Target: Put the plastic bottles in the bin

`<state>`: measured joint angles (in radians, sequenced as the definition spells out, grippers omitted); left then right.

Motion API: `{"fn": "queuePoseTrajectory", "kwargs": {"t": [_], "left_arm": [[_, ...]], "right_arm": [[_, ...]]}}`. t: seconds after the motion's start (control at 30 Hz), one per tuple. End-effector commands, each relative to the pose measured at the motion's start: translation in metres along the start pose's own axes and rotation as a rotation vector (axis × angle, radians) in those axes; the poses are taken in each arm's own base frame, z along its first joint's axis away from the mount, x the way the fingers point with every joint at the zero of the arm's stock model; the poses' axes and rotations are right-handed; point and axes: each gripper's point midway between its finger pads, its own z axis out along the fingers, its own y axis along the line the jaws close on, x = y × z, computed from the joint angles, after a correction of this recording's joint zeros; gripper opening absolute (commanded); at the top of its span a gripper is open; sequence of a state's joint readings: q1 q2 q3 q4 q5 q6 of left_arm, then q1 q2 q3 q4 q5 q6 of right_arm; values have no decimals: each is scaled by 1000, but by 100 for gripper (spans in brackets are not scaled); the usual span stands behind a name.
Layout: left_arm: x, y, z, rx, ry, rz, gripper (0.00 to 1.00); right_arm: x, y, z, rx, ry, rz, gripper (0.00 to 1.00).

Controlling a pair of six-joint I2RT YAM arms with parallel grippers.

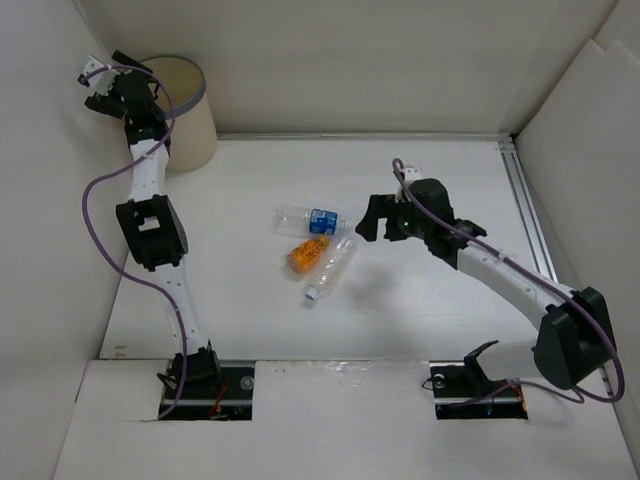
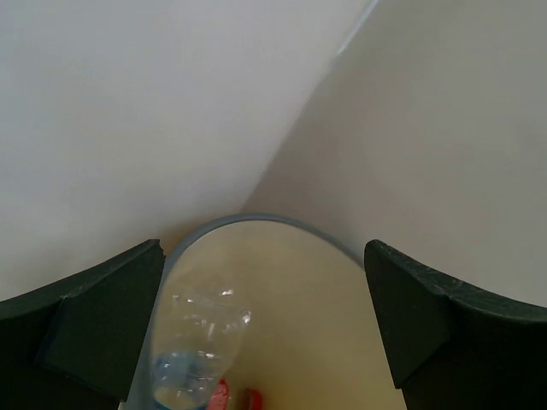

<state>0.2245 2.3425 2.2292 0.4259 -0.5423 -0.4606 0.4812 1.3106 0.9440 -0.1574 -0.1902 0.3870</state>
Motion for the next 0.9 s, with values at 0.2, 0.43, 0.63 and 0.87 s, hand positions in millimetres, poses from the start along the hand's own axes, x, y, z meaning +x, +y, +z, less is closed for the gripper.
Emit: {"fn": "queuePoseTrajectory", "kwargs": {"t": [0.2,0.43,0.63,0.87], "left_arm": [[-175,-129,-60,430,-137,-90,100],[-206,-176,-161,735,-11,-13,100],[-212,-205,-252,928,90,-20,100],[-203,-203,-321,999,189,-15,100]], "right_arm": [[20,11,43,348,5,156,100],[42,-3,86,473,-3,241,100],[53,-11,106,483,-46,314,99],[78,-25,100,560,-25,374,82]]}}
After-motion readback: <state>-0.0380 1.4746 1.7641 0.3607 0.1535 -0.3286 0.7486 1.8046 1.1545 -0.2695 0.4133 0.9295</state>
